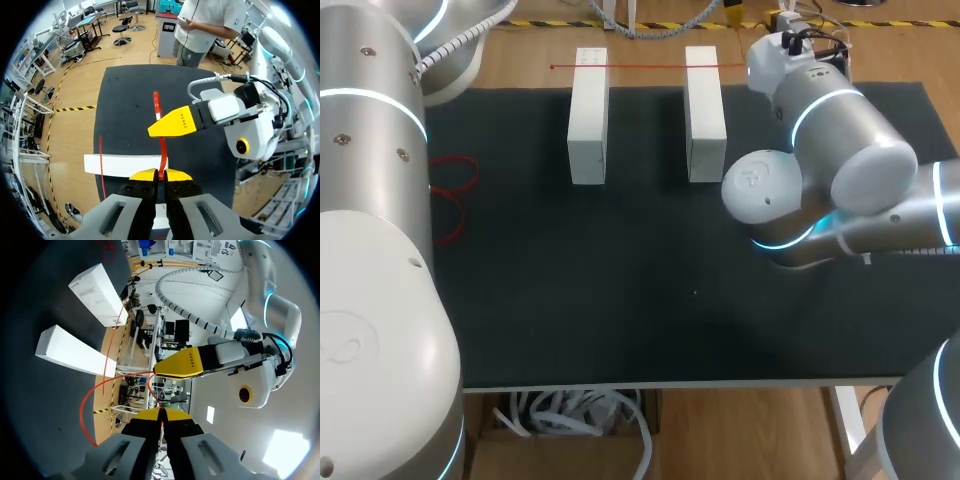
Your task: Grab the tape and strap the tape.
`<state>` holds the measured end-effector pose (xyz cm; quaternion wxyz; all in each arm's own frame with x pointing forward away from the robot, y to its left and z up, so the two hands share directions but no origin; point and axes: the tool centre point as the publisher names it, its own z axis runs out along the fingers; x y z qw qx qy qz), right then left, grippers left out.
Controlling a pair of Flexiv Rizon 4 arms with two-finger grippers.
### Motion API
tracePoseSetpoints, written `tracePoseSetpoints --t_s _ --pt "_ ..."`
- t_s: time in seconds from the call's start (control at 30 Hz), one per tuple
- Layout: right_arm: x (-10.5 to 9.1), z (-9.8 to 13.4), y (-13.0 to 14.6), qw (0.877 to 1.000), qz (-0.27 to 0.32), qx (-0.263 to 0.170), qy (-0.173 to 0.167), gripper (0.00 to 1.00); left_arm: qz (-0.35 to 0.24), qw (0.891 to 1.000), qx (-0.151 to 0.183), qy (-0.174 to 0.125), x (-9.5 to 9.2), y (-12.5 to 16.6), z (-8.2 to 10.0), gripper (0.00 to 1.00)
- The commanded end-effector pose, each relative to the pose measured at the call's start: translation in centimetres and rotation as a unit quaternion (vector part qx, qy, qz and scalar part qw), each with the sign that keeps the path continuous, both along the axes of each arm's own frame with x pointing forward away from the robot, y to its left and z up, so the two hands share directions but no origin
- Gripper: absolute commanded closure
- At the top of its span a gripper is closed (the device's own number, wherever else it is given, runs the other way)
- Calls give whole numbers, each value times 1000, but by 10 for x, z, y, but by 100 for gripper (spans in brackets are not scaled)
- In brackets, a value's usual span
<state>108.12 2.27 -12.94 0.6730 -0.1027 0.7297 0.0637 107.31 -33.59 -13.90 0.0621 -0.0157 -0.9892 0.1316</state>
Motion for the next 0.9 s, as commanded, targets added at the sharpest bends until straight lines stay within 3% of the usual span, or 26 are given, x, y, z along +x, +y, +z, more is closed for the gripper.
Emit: tracePoseSetpoints --t_s 0.03,0.33,0.9 --pt "1 -2 -6 1000 6 9 3 100 0 1000 4 2 1 -1 2 100" --pt "4 -10 -15 996 6 85 11 100 0 1000 4 2 1 -1 2 100" --pt "5 -6 -17 996 3 85 -7 100 0 1000 4 2 1 -1 2 100"
